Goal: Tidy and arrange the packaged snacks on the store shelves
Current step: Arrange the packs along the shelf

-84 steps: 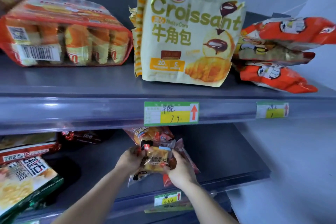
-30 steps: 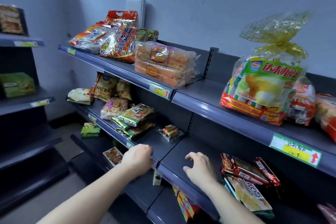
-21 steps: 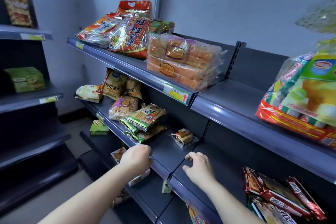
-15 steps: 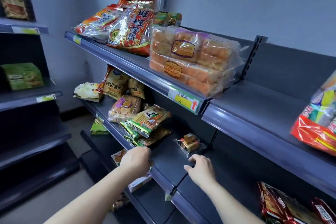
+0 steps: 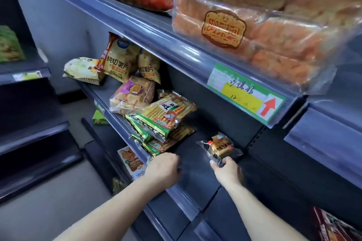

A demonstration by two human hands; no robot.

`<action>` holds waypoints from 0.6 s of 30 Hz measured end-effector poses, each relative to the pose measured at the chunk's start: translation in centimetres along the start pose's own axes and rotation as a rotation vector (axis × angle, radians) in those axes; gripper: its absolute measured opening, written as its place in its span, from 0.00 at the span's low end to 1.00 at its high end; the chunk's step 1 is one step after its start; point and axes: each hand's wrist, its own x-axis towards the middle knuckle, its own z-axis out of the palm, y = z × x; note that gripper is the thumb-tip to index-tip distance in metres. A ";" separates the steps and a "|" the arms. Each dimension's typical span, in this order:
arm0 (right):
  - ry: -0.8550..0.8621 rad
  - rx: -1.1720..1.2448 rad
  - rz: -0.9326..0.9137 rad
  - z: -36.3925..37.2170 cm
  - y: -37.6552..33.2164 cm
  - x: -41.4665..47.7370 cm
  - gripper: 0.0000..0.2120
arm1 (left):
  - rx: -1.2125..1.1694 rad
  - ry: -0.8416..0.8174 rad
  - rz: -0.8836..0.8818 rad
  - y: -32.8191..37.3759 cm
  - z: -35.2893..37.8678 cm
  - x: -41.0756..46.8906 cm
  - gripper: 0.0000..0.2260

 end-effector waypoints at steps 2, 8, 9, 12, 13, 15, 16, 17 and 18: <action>0.049 -0.045 0.036 1.0 -0.2 1.4 0.18 | -0.012 0.012 0.016 -0.5 0.9 0.9 0.09; 0.071 0.086 0.067 1.8 -0.7 3.5 0.12 | -0.079 -0.026 0.024 -1.1 2.1 2.7 0.12; 0.076 0.181 0.055 1.9 -0.9 3.5 0.13 | -0.097 -0.029 0.022 -0.8 1.8 2.9 0.13; 0.061 0.423 -0.006 1.5 -2.2 2.3 0.11 | -0.205 -0.020 -0.032 0.7 -0.1 3.1 0.18; 0.048 0.470 -0.042 1.2 -2.4 1.8 0.11 | -0.261 -0.015 -0.063 1.3 -0.7 3.1 0.20; 0.020 0.539 -0.130 0.3 -2.5 0.6 0.13 | -0.405 -0.007 -0.142 2.6 -2.0 3.1 0.24; -0.001 0.559 -0.179 -0.3 -2.5 -0.2 0.13 | -0.477 -0.003 -0.175 3.3 -2.7 3.0 0.26; -0.030 0.563 -0.230 -0.9 -2.5 -1.0 0.14 | -0.541 0.000 -0.198 3.9 -3.3 2.8 0.28; -0.061 0.558 -0.282 -1.4 -2.5 -1.9 0.14 | -0.600 0.010 -0.215 4.5 -3.7 2.6 0.29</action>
